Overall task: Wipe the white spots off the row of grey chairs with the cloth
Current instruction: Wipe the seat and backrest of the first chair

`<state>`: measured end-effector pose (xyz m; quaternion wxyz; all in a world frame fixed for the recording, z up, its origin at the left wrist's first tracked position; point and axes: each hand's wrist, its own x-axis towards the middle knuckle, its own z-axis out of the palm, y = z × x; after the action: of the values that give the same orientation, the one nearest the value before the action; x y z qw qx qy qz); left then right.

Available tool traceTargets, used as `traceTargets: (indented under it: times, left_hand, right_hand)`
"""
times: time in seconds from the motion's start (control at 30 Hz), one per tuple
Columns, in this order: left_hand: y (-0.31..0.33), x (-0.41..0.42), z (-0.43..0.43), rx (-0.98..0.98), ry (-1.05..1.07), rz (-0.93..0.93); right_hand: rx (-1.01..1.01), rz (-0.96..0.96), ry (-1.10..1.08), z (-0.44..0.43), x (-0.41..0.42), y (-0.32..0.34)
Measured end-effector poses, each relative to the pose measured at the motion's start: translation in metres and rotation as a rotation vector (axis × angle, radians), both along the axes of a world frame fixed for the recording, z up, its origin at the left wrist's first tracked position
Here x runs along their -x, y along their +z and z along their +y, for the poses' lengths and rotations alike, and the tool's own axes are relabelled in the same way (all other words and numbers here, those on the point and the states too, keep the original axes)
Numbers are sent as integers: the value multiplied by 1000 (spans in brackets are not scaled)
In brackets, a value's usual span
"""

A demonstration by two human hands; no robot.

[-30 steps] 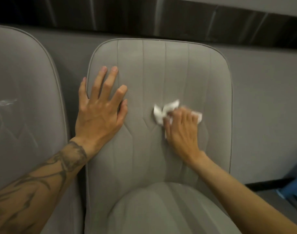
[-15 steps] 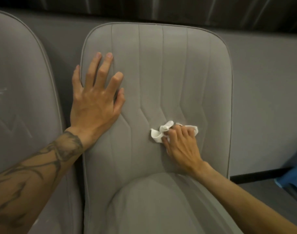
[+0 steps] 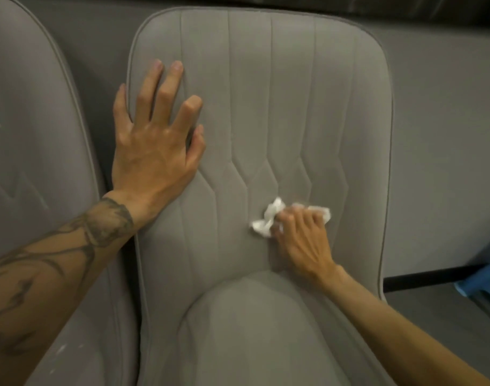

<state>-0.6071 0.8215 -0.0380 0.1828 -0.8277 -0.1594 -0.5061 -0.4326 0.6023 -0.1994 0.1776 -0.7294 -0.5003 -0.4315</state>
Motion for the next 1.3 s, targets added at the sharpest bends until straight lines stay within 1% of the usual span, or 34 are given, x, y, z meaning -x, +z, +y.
traceTargets:
  times: [0.07, 0.13, 0.17, 0.27, 0.3, 0.33, 0.4, 0.5, 0.57, 0.6, 0.63, 0.73, 0.77, 0.8, 0.83, 0.9, 0.93, 0.97, 1.0, 1.1, 1.13, 1.17, 1.2, 1.27, 1.3]
  left_hand:
    - [0, 0, 1, -9, 4, -7]
    - [0, -1, 1, -12, -1, -13]
    - [0, -1, 1, -12, -3, -15]
    - [1, 0, 0, -12, -2, -16]
    - [2, 0, 0, -10, -2, -16]
    - [2, 0, 0, -8, -2, -16]
    - [2, 0, 0, -5, 0, -17]
    - [1, 0, 1, -6, -10, -20]
    - [1, -1, 1, -3, -9, -21]
    - [1, -1, 2, 0, -10, -18]
    - [1, -1, 2, 3, -11, -17]
    - [1, 0, 2, 5, -14, -14]
    - [1, 0, 2, 8, -15, -14]
    - [0, 0, 2, 9, -15, -12]
    - [0, 0, 2, 8, -15, -7]
    - [1, 0, 1, 5, -20, -1]
    - [1, -1, 1, 6, -25, -2]
    - [0, -1, 1, 5, -28, -4]
    - [0, 0, 1, 2, -25, -6]
    - [2, 2, 1, 21, -45, -5]
    - [3, 2, 0, 38, -64, -9]
    - [3, 3, 0, 50, -78, -20]
    - [3, 3, -1, 57, -86, -32]
    - [4, 4, 0, 70, -103, -62]
    - [4, 4, 0, 74, -113, -76]
  right_hand:
    - [-190, 15, -78, 10, -14, 24]
    - [-311, 82, -131, 16, -9, 21]
    - [-301, 93, -132, 17, -1, 9]
    - [-53, 38, -26, 9, 21, -24]
    - [-3, 17, 3, 6, 20, -22]
    - [-8, 12, 14, 5, 16, -10]
    - [-163, 13, -32, 13, 4, 32]
    - [-506, 41, -183, 42, -19, 127]
    - [-705, 140, -209, 63, -17, 174]
    - [-741, 181, -205, 72, -8, 179]
    - [-700, 180, -183, 79, 4, 172]
    - [-307, 64, -25, 75, 40, 126]
    - [-246, 18, 2, 71, 34, 128]
    - [-260, -9, -14, 70, 23, 145]
    - [-335, -14, -53, 75, 12, 168]
    - [-591, 38, -121, 89, -6, 226]
    - [-674, 86, -129, 97, -5, 245]
    - [-696, 113, -131, 105, 2, 250]
    - [-654, 108, -108, 113, 13, 242]
    - [-304, 35, 66, 105, 42, 195]
    - [-233, 2, 97, 98, 38, 192]
    - [-223, -18, 105, 95, 30, 200]
    - [-263, -1, 85, 96, 23, 213]
    - [-436, 93, 9, 110, 18, 238]
    - [-513, 146, -33, 118, 22, 241]
